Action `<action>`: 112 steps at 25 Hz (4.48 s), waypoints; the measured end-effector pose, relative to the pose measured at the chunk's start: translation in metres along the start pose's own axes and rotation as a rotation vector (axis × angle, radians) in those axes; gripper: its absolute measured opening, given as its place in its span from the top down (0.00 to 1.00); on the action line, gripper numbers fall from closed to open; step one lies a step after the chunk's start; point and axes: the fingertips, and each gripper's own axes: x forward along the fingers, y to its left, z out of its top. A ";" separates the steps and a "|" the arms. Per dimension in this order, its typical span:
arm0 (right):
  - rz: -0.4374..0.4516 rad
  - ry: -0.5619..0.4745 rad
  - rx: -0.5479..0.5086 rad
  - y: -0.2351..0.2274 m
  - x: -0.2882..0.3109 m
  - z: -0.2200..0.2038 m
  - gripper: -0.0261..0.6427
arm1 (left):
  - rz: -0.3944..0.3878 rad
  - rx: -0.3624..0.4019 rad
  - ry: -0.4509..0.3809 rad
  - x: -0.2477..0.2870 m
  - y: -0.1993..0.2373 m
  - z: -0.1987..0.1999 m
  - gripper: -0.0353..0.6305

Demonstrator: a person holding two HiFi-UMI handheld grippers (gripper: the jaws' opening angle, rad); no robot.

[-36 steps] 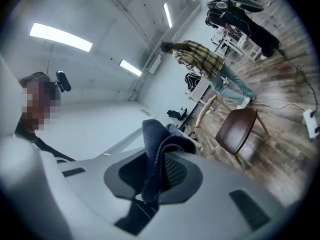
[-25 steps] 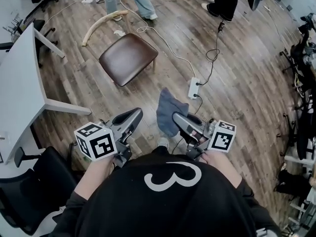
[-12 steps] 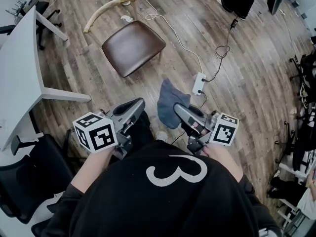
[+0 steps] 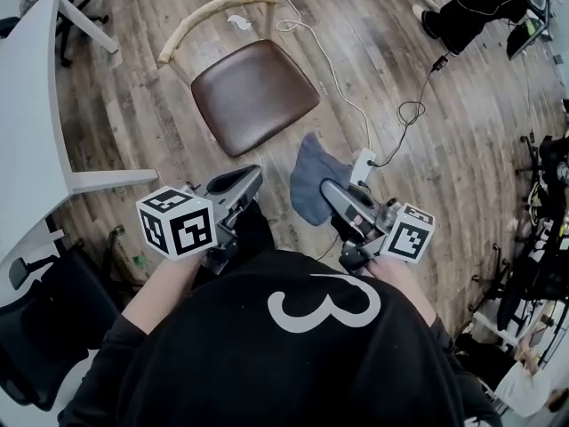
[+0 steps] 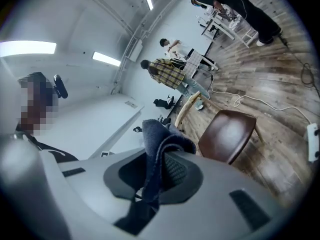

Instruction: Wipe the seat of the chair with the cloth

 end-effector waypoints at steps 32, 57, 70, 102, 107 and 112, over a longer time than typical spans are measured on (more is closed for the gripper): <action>0.059 0.636 0.046 -0.196 0.311 0.007 0.88 | 0.424 -0.547 -0.308 0.022 0.307 0.038 0.93; 0.196 0.864 -0.191 -0.230 0.435 -0.057 0.88 | 0.518 -0.633 -0.437 0.026 0.369 0.043 0.93; 0.106 0.918 -0.346 -0.270 0.472 -0.081 0.88 | 0.491 -0.706 -0.406 0.036 0.374 0.022 0.93; -0.087 0.931 -0.685 -0.332 0.481 -0.064 0.88 | 0.470 -0.735 -0.385 0.036 0.390 0.021 0.93; -0.108 0.915 -0.690 -0.338 0.478 -0.056 0.88 | 0.463 -0.732 -0.375 0.040 0.389 0.020 0.93; -0.134 0.894 -0.691 -0.344 0.474 -0.045 0.88 | 0.463 -0.730 -0.366 0.043 0.390 0.020 0.93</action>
